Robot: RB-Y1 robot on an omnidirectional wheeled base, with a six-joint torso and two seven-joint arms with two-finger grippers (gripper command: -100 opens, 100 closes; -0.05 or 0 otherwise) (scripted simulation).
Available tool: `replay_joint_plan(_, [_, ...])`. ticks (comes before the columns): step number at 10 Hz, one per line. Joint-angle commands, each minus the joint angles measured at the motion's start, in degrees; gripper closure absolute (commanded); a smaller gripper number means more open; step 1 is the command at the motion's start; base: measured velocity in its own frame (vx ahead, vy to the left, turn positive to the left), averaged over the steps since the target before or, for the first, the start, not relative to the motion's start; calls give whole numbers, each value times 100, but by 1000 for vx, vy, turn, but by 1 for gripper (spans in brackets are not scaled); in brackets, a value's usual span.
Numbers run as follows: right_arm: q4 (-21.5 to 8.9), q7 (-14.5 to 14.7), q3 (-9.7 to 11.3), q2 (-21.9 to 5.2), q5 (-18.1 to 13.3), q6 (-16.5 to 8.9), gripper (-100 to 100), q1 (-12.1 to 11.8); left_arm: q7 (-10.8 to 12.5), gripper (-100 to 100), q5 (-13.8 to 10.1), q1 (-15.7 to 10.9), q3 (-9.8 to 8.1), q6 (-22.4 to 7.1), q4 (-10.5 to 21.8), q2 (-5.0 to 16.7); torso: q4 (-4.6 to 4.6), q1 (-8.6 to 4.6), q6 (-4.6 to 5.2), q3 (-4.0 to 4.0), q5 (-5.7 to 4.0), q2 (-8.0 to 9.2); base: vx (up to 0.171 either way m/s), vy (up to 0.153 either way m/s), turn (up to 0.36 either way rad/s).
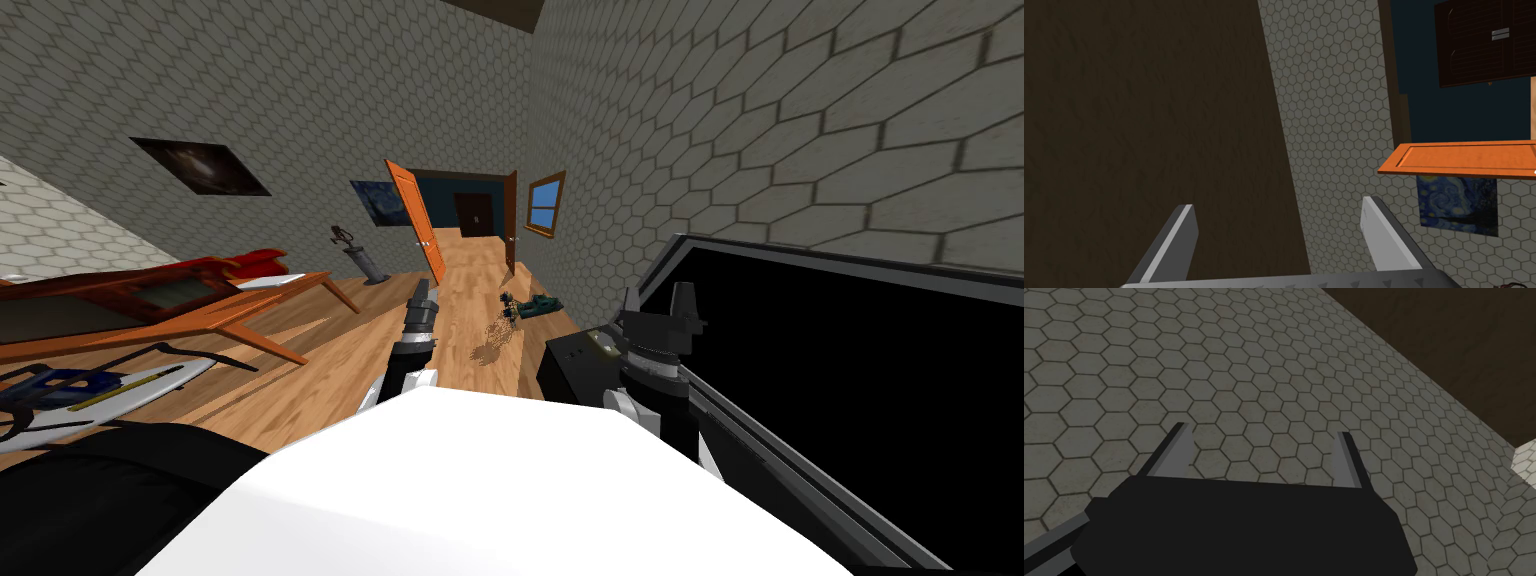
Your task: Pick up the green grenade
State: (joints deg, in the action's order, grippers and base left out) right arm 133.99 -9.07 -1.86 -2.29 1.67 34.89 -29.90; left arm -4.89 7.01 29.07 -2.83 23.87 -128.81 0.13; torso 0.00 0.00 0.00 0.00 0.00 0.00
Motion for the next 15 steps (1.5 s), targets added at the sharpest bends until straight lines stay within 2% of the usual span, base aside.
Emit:
replay_joint_plan(1, [-173,120,-61,-210,-89,-230,-100,103,0,0,0,0,0,0,0,0,0,0,0,0,0,0,-3,-6,51])
replay_joint_plan(4, [-474,324,-151,-414,-227,-626,-100,264,0,0,0,0,0,0,0,0,0,-7,0,0,-2,0,-4,-11,42])
replay_joint_plan(5, [-474,324,-151,-414,-227,-626,-100,264,0,0,0,0,0,0,0,0,0,-6,-1,-1,-2,-1,1,-7,12])
replay_joint_plan(7, [-744,503,-221,-549,-340,-958,-100,403,0,0,0,0,0,0,0,0,-1,-4,0,-1,-1,-2,4,-5,35])
replay_joint_plan(8, [-744,503,-221,-549,-340,-983,-100,403,0,0,0,0,0,0,0,0,-1,-4,0,-2,-1,-3,6,-5,14])
replay_joint_plan(11, [-1241,823,-326,-756,-518,-1545,-100,655,0,0,0,0,0,0,0,0,-2,-2,0,-5,-1,-8,16,0,38])
replay_joint_plan(12, [-1241,823,-326,-756,-518,-1641,-100,655,0,0,0,0,0,0,0,0,-2,-2,0,-7,0,-11,21,-1,10])
replay_joint_plan(14, [-1630,1060,-386,-890,-631,-2066,-100,842,0,0,0,0,0,0,0,0,-3,-1,0,-6,-1,-11,24,0,27])
replay_joint_plan(15, [-1630,1060,-386,-890,-631,-2151,-100,842,0,0,0,0,0,0,0,0,-3,-2,0,-8,-1,-14,25,3,12])
